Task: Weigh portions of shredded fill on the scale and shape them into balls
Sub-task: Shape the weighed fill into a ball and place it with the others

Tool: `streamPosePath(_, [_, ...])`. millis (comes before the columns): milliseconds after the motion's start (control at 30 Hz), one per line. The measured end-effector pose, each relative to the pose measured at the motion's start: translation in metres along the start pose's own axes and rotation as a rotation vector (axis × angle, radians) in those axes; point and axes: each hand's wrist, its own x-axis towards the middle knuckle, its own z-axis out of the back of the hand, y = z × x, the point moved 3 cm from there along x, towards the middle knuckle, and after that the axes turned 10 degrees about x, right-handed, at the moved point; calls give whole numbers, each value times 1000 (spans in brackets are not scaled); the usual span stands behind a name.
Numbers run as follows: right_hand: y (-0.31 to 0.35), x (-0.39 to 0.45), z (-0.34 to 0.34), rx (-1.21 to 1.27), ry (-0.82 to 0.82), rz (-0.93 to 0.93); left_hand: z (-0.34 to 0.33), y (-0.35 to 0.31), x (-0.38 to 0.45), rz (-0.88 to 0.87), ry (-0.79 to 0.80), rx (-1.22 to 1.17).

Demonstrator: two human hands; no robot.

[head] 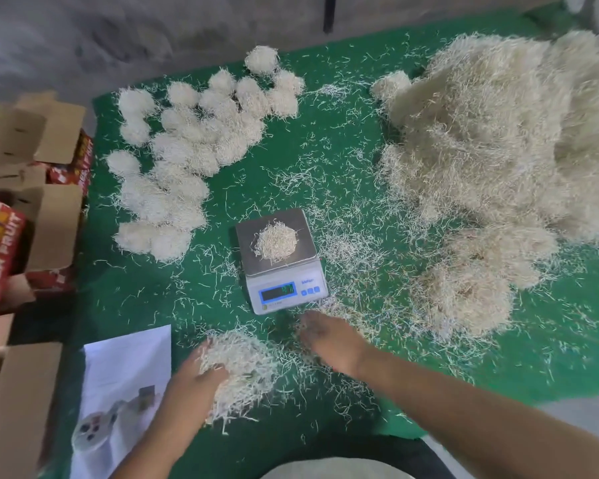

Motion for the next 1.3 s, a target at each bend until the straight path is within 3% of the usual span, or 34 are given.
streamPosePath(133, [30, -8, -61, 1097, 314, -304, -8, -33, 3, -151, 43, -37])
streamPosePath(200, [44, -12, -73, 1355, 434, -266, -23, -47, 2, -328, 19, 124])
streamPosePath(267, [56, -14, -77, 1436, 392, -234, -42, -53, -1, -423, -33, 372])
streamPosePath(433, [44, -13, -68, 1281, 59, -240, -75, -63, -5, -413, 64, 535])
streamPosePath(567, [12, -14, -42, 1202, -224, -269, -78, -74, -23, -542, 273, 246])
streamPosePath(667, [-6, -21, -16, 870, -345, -324, -60, -74, -31, -513, 316, 12])
streamPosePath(733, [-14, -26, -4, 661, -421, -315, -51, -70, -28, -313, 357, -264])
streamPosePath(800, [-9, -29, -2, 555, -408, -187, -53, -60, -19, 26, 471, -525])
streamPosePath(900, [21, -44, -9, 393, -420, 21, -70, -51, -16, 444, 828, -806])
streamPosePath(967, [41, -50, -20, 66, -422, 206, -75, -55, -21, 504, 1014, -1006])
streamPosePath(1000, [47, -53, -27, -108, -417, 272, -74, -59, -21, 470, 1019, -1053])
streamPosePath(1100, [55, -53, -44, -383, -353, 428, -71, -72, -11, 402, 793, -1051])
streamPosePath(1167, [53, -53, -50, -329, -279, 429, -73, -74, -3, 405, 624, -998])
streamPosePath(1300, [58, -56, -57, 100, -144, 349, -75, -68, 0, 438, 368, -937])
